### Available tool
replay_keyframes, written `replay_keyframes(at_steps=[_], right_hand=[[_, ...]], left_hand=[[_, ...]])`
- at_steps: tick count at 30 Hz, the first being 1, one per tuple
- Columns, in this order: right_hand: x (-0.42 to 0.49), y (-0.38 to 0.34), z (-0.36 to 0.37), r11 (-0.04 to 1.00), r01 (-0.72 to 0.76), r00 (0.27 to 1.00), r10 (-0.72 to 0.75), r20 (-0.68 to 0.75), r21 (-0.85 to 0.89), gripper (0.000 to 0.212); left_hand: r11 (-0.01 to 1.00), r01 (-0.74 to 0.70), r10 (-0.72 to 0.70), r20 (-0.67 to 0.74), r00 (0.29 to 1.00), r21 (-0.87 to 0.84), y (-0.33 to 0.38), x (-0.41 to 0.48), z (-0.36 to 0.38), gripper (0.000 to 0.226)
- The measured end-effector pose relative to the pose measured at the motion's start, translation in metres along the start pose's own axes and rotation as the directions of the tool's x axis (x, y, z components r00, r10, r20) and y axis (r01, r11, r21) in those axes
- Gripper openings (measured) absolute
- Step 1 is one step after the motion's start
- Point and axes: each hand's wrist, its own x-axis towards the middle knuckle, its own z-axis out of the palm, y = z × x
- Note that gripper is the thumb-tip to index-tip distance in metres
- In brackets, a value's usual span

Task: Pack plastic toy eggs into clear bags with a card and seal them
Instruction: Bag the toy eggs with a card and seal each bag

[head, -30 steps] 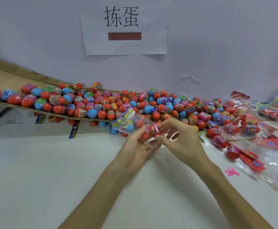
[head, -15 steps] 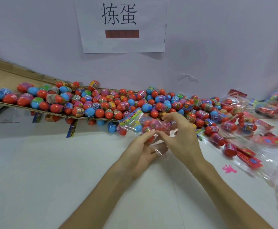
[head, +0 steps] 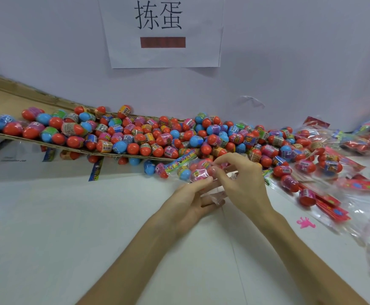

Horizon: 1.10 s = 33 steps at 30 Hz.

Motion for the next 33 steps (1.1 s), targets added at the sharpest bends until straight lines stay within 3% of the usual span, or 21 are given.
replay_keyframes(at_steps=[6, 11, 17, 22, 26, 29, 31, 33], right_hand=[[-0.001, 0.002, 0.003, 1.0, 0.014, 0.996, -0.014, 0.084, -0.002, 0.033], [-0.002, 0.0, 0.004, 1.0, 0.018, 1.0, -0.018, 0.022, -0.009, 0.018], [-0.003, -0.003, 0.006, 0.998, -0.061, 0.998, 0.062, -0.019, 0.006, 0.016], [0.001, -0.009, 0.004, 0.902, -0.38, 0.925, 0.365, 0.109, 0.204, 0.038], [0.0, -0.016, 0.001, 0.798, -0.515, 0.844, 0.408, 0.346, 0.315, 0.042], [-0.003, -0.023, 0.006, 0.804, -0.474, 0.855, 0.324, 0.405, 0.358, 0.023], [-0.004, -0.027, 0.007, 0.802, -0.435, 0.888, 0.309, 0.34, 0.408, 0.017], [-0.002, -0.03, 0.004, 0.778, -0.393, 0.919, 0.309, 0.247, 0.491, 0.023]], left_hand=[[0.997, 0.007, -0.009, -0.024, 1.0, -0.079, -0.001, 0.003, -0.003, 0.032], [0.998, 0.047, -0.049, -0.033, 0.998, -0.049, 0.0, 0.004, -0.004, 0.038], [0.994, 0.071, -0.074, -0.033, 0.997, -0.086, 0.0, 0.004, -0.006, 0.036], [0.986, -0.079, 0.065, -0.1, 0.993, -0.145, 0.005, 0.004, -0.003, 0.031], [0.981, -0.171, 0.158, -0.13, 0.979, -0.094, 0.007, 0.004, -0.005, 0.031], [0.976, -0.191, 0.18, -0.108, 0.978, -0.106, 0.006, 0.002, 0.0, 0.032], [0.973, -0.203, 0.192, -0.102, 0.976, -0.107, 0.005, 0.002, 0.0, 0.035], [0.97, -0.225, 0.216, -0.09, 0.972, -0.094, 0.005, 0.003, -0.001, 0.031]])
